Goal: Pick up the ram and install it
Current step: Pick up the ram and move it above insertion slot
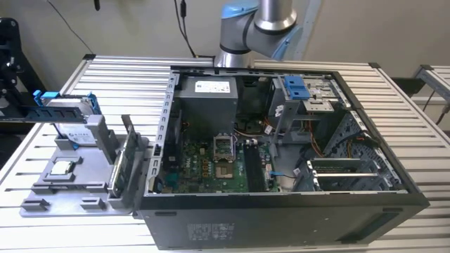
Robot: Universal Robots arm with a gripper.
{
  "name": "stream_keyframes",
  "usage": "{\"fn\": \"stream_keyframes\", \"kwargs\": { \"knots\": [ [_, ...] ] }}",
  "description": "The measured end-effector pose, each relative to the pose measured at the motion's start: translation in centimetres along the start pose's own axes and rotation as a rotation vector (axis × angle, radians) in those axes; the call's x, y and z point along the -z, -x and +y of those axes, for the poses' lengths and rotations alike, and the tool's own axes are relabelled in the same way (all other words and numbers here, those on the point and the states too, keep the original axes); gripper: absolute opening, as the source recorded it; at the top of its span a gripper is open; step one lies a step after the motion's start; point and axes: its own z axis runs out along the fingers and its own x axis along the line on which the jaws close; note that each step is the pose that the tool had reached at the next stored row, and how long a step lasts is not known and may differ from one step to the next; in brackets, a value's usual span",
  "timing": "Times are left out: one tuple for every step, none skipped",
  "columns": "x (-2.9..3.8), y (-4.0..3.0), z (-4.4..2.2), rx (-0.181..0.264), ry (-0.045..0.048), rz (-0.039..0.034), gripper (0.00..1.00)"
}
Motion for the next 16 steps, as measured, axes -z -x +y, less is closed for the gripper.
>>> {"fn": "stream_keyframes", "kwargs": {
  "knots": [
    [0.0, 0.01, -0.15, 0.0, 0.0, 0.0, 0.14],
    [0.0, 0.01, -0.31, 0.0, 0.0, -0.0001, 0.14],
    [0.0, 0.01, -0.46, 0.0, 0.0, 0.0, 0.14],
    [-0.01, 0.02, -0.61, 0.0, 0.0, -0.0001, 0.14],
    [-0.01, 0.02, -0.77, 0.0, -0.0001, -0.0001, 0.14],
    [-0.01, 0.03, -0.9, 0.0, 0.0, 0.0, 0.14],
    [-0.01, 0.03, -1.03, 0.0, 0.0, 0.0, 0.14],
    [-0.01, 0.03, -1.17, 0.0, -0.0001, -0.0001, 0.14],
    [-0.01, 0.04, -1.29, 0.0, -0.0001, -0.0001, 0.14],
    [-0.01, 0.04, -1.4, 0.0, 0.0, 0.0, 0.14],
    [-0.02, 0.05, -1.51, 0.0, -0.0001, -0.0001, 0.14],
    [-0.01, 0.05, -1.61, 0.0, 0.0, -0.0001, 0.14],
    [-0.01, 0.05, -1.73, 0.0, 0.0, 0.0, 0.14],
    [-0.01, 0.06, -1.86, 0.0, 0.0, 0.0, 0.14],
    [-0.02, 0.06, -2.03, 0.0, 0.0, 0.0, 0.14],
    [-0.02, 0.07, -2.18, 0.0, 0.0, -0.0001, 0.14]
  ]
}}
